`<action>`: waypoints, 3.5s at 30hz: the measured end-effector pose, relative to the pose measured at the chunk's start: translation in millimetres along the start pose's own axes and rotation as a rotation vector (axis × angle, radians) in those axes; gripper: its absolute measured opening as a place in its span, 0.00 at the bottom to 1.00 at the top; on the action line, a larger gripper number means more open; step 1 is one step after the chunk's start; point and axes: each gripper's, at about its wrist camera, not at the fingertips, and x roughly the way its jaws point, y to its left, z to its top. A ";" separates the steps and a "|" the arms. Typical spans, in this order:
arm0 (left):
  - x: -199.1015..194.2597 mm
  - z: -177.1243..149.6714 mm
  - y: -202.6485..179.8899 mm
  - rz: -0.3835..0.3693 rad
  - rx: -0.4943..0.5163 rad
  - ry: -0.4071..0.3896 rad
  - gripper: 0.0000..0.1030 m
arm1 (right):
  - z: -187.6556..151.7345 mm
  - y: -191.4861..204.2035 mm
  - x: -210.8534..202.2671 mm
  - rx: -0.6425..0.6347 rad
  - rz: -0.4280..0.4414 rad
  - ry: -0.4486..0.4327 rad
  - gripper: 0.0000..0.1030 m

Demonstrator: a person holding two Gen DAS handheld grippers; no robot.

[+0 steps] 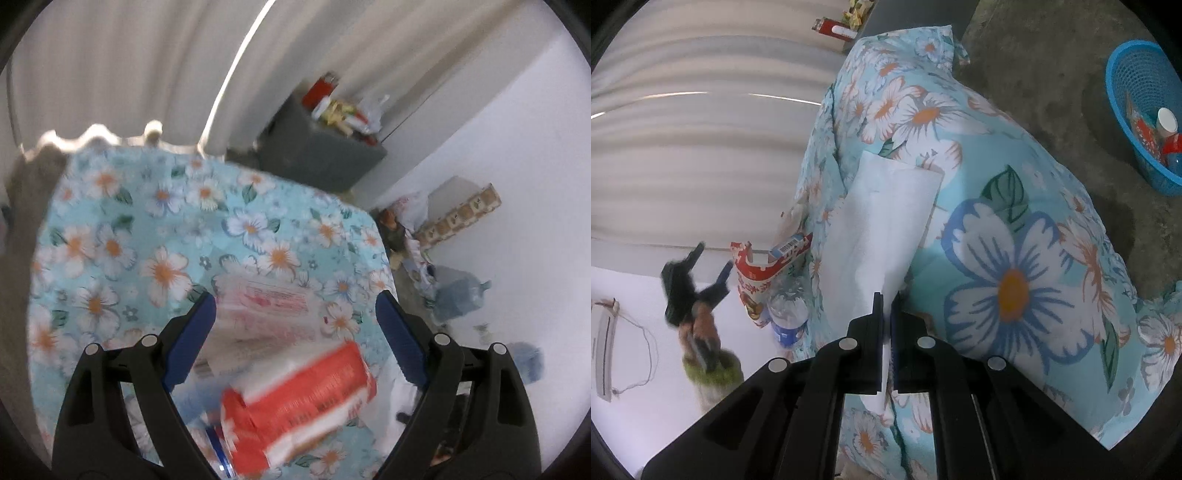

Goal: Collect trash
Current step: 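Grasp the clear red-printed plastic bag with the left tool while the right tool holds the tissue, then carry the plastic bag and white tissue to the blue wastebasket with both tools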

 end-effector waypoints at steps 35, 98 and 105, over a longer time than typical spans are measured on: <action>124.1 11.8 109.4 -0.244 -0.208 0.273 0.27 | 7.0 16.6 17.5 0.016 -0.128 0.028 0.04; -127.5 -106.8 -101.7 -0.432 0.281 -0.456 0.03 | -11.2 108.0 -82.7 -0.255 -0.068 -0.279 0.03; -104.4 -149.5 -144.3 -0.498 0.328 -0.383 0.03 | -28.8 88.5 -122.7 -0.214 -0.067 -0.363 0.03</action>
